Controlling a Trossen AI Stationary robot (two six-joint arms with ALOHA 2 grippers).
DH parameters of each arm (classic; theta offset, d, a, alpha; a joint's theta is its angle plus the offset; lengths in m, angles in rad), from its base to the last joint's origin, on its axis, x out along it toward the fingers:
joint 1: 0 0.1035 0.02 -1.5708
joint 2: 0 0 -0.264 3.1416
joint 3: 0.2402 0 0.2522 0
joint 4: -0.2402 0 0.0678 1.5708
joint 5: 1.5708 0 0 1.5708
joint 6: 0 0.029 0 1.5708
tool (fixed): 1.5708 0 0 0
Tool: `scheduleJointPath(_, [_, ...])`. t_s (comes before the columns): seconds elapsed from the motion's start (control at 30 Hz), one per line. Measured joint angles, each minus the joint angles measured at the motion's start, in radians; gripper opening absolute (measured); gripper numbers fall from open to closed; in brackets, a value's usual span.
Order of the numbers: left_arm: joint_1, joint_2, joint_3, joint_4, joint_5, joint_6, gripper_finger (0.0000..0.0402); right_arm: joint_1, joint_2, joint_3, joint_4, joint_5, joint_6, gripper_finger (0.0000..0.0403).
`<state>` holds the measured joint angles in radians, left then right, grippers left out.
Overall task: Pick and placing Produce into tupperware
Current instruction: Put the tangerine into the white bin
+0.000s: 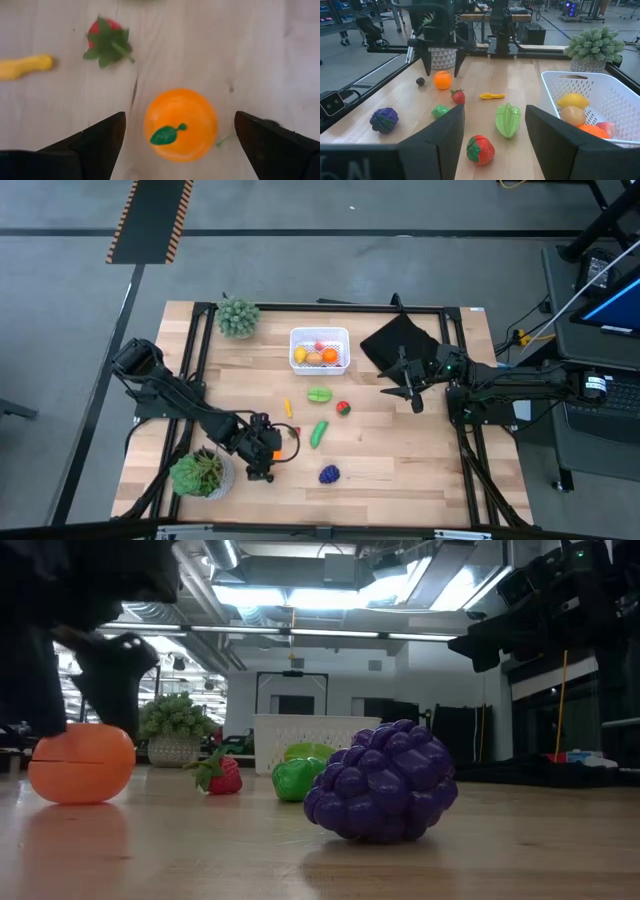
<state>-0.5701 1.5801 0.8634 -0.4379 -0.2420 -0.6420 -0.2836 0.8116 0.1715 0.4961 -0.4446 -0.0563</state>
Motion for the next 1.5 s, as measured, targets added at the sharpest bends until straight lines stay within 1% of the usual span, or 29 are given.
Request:
scheduleJointPath(0.17, [0.000,0.035,-0.028,0.019,0.000,-0.041,0.0363,0.000,0.000,0.000,0.000,0.000,0.000,0.0212])
scheduleJointPath(0.3, [0.000,0.070,-0.030,0.022,0.000,-0.033,0.0363,0.000,0.000,0.001,-0.001,0.000,0.001,0.0212])
scheduleJointPath(0.97, [0.000,0.076,-0.030,0.046,0.000,-0.055,0.0364,0.000,0.000,0.001,-0.002,0.000,0.004,0.0212])
scheduleJointPath(1.27, [0.000,0.076,-0.030,0.051,-0.022,-0.056,0.0364,0.000,0.000,0.001,-0.001,0.000,0.004,0.0212])
scheduleJointPath(1.5, [0.007,0.120,-0.027,0.096,-0.037,-0.059,0.0361,0.000,0.000,0.001,0.000,0.000,0.004,0.0212])
